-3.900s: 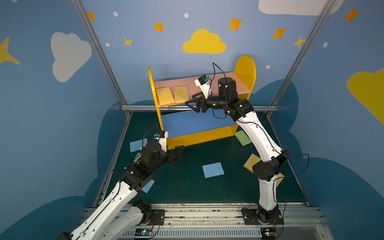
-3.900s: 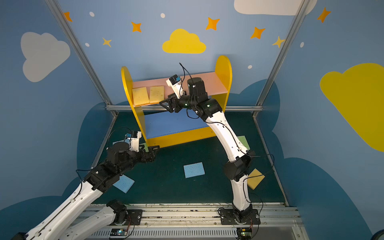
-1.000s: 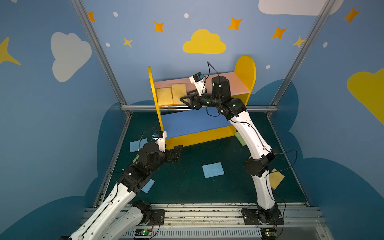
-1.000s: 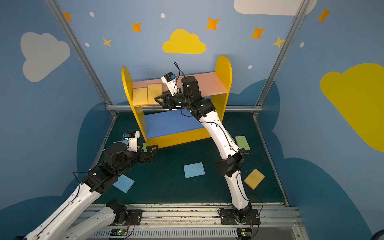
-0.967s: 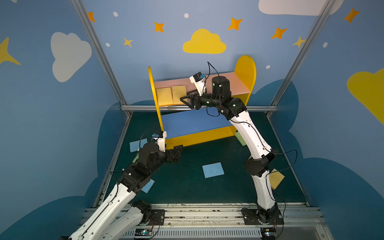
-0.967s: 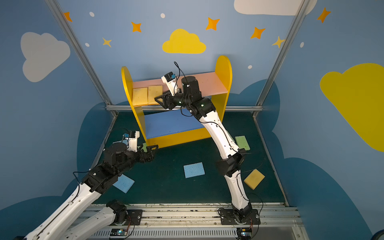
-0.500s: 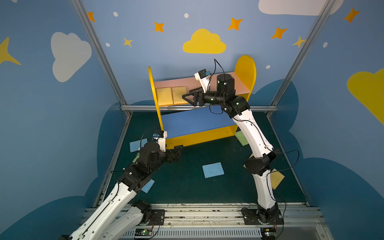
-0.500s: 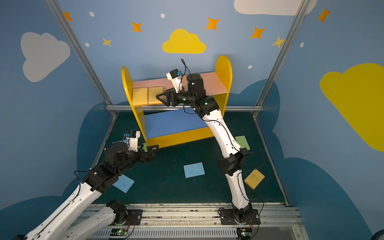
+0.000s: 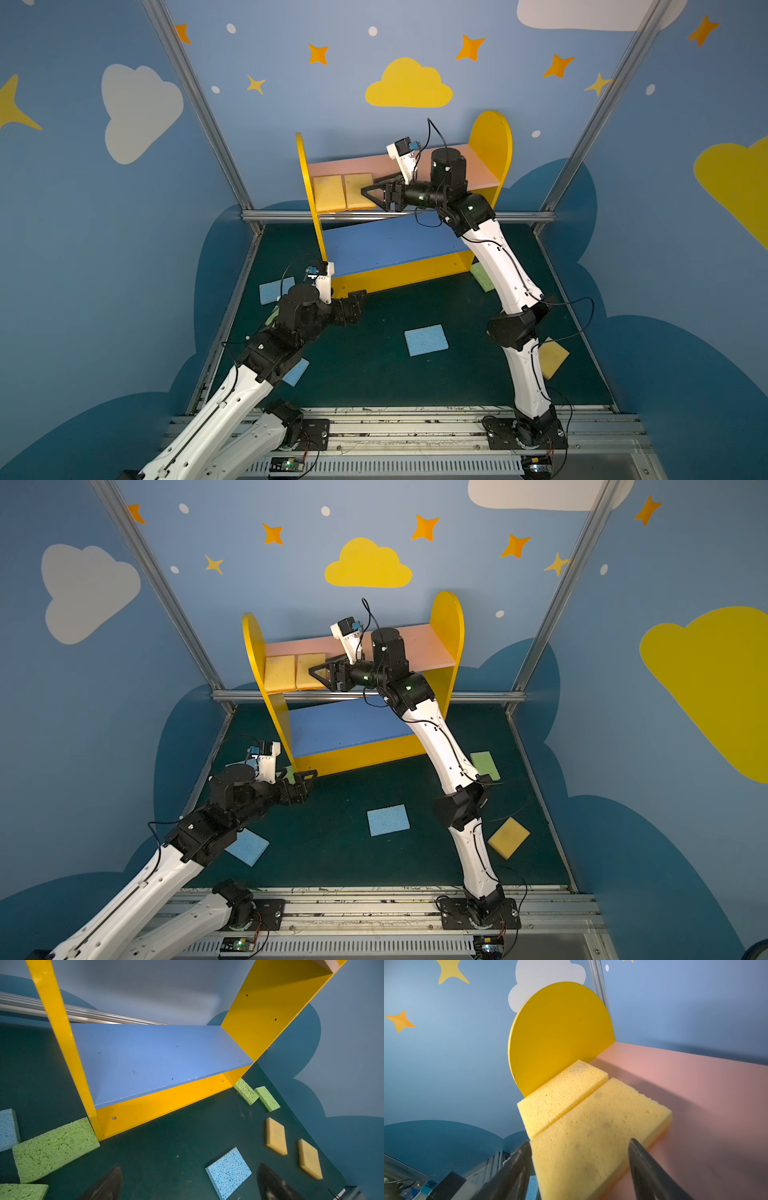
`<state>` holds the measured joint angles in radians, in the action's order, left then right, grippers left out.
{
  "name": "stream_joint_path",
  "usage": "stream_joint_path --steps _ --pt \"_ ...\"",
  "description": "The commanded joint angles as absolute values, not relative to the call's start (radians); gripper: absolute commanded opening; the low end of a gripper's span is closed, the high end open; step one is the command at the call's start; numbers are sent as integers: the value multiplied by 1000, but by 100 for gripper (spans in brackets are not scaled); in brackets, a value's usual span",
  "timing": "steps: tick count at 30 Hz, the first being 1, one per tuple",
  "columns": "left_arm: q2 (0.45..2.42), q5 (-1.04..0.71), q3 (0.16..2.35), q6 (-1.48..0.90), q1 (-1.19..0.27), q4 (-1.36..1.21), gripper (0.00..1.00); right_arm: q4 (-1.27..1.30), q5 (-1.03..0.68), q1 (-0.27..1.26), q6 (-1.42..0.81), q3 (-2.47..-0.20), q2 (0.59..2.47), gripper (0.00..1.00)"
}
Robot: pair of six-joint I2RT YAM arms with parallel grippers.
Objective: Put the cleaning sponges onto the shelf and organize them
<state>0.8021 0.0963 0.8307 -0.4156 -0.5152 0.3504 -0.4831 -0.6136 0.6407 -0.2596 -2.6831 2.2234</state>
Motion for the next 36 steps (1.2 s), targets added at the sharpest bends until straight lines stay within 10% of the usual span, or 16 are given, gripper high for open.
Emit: stream_joint_path --steps 1,15,36 --pt "785 82 834 -419 -510 341 100 -559 -632 650 -308 -2674 2284 72" --pt "803 62 835 -417 -511 346 100 -564 -537 627 -276 -2603 2152 73" --pt "1109 141 782 -466 -784 55 100 -464 -198 295 -515 -1238 1244 76"
